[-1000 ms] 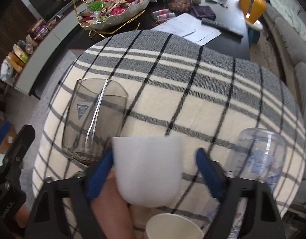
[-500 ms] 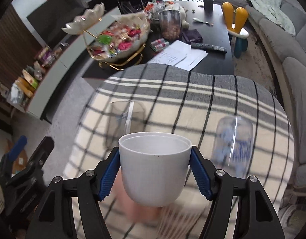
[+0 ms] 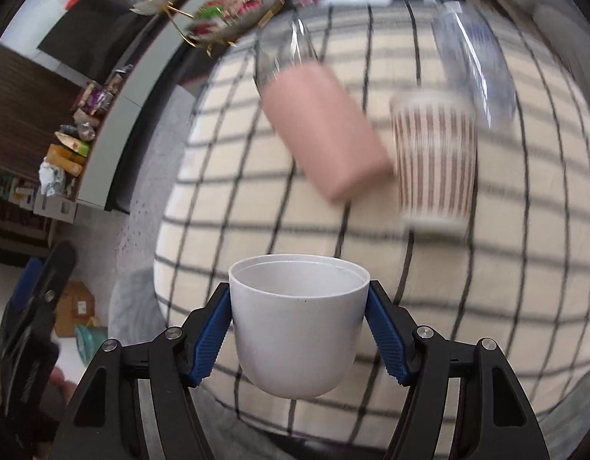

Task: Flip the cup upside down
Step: 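Lift the white cup with the right gripper off the table, then rotate the right gripper to turn the white cup rim-down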

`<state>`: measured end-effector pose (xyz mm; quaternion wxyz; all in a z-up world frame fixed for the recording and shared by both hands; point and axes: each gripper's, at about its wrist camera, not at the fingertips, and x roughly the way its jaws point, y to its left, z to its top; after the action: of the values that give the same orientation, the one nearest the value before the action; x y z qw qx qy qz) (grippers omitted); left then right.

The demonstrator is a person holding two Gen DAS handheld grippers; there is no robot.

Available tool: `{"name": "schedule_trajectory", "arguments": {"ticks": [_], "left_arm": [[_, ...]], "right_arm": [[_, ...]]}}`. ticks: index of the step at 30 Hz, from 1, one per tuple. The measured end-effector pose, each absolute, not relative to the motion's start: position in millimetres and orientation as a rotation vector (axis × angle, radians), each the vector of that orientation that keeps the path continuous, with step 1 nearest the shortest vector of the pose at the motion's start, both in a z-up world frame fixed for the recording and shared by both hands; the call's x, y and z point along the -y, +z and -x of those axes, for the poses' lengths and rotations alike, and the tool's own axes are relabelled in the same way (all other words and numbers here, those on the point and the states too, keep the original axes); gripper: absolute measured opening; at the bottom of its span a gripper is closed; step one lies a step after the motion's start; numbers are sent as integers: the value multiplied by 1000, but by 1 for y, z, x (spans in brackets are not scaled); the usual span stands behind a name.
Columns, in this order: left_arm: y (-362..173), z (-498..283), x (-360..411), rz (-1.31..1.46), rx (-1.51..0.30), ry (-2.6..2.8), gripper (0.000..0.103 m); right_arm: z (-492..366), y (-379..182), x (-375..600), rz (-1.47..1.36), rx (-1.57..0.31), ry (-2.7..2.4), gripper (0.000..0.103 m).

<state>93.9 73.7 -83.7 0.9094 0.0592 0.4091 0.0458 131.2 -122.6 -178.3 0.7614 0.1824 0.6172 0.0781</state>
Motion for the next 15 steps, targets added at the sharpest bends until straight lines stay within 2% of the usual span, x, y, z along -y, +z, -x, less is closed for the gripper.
{"name": "schedule_trajectory", "arguments": {"ticks": [6,11,12,14,15], "left_arm": [[-102,-85,-80,-106,-851,83,103],[-113,-85,-80,-104,-858,80,103],[-115,-84,-80,-102,-859,78,103],[-117,-83,-79,-101,-864,71,103],[-117,-83,-79,-101,-866,66,103]], "right_arm": [[-122,-214,115,-441,-1384,138,69],[-124,-218,113,-428,-1367,126,69],[-124,-219,113,-435,-1363,126,70],[-125,-218,113,-437,-1355,125,82],[-123,-218,114,-437,-1349,123,83]]}}
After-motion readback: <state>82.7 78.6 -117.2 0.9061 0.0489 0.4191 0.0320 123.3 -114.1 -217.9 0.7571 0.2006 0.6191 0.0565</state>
